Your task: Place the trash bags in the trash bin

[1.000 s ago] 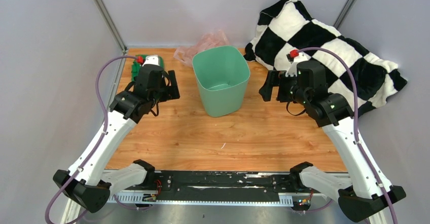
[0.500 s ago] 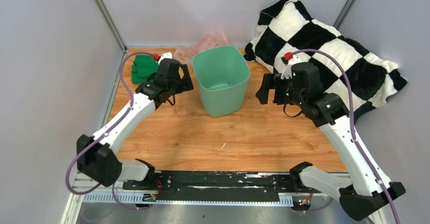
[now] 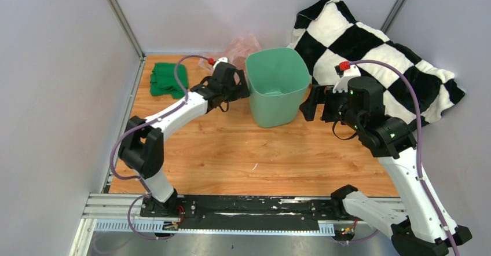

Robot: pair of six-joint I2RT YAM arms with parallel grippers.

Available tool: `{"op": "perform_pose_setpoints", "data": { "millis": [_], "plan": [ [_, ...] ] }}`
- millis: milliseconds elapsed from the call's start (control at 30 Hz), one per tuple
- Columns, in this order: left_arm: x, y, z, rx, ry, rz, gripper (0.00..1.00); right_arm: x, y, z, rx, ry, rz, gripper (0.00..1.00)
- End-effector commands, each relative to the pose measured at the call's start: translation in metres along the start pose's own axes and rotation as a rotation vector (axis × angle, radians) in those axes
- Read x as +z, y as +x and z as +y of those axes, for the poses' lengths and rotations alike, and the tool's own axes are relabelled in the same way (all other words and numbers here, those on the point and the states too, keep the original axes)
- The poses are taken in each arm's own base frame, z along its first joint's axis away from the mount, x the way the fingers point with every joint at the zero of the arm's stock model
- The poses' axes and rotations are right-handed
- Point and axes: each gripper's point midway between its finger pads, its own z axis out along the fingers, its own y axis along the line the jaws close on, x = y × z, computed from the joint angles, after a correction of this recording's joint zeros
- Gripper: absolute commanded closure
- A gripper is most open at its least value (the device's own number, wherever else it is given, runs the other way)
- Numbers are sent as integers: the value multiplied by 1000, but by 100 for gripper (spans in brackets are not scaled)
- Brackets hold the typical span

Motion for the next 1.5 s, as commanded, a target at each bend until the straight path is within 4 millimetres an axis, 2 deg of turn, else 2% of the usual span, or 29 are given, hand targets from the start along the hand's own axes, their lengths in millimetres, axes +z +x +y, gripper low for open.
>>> {"op": "perform_pose_setpoints", "data": {
  "millis": [0, 67, 133, 200, 267, 367, 467, 700, 767, 833, 967, 1167, 1300, 1367, 1467],
  "plan": [
    [14, 15, -65, -7, 141, 18, 0, -10, 3, -1, -10, 12, 17, 1],
    [20, 21, -85, 20, 166, 30, 0, -11, 4, -1, -12, 13, 21, 1],
    [24, 19, -100, 42, 189, 23, 0, -12, 4, -2, -13, 13, 21, 1],
    [24, 11, -102, 62, 175, 6, 0, -14, 4, -2, -13, 14, 20, 1],
    [20, -4, -93, 93, 132, -33, 0, -16, 3, -1, -14, 12, 17, 1],
    [14, -29, -69, 98, 70, -75, 0, -18, -1, -4, -25, 25, 3, 1],
    [11, -58, -33, 86, -35, -127, 0, -20, -5, -6, -36, 43, -7, 1],
    [32, -109, 67, -57, -278, -185, 0, -18, -8, -5, -62, 35, 4, 1],
    [44, -119, 86, -96, -300, -182, 1, -18, -9, -4, -70, 30, 8, 1],
    [57, -126, 100, -109, -326, -169, 2, -16, -9, -3, -79, 28, 14, 1],
    [79, -134, 115, -115, -360, -156, 5, -15, -13, 0, -95, 22, 20, 1],
    [115, -123, 137, -128, -407, -104, 11, -13, -13, 10, -124, -8, 44, 1],
    [126, -127, 132, -129, -340, -125, 23, -10, -11, 16, -144, -18, 62, 2],
    [128, -125, 130, -118, -325, -115, 38, -7, -9, 18, -155, -18, 74, 4],
    [119, -119, 129, -112, -313, -101, 66, -3, -7, 24, -178, -20, 86, 5]
  ]
}}
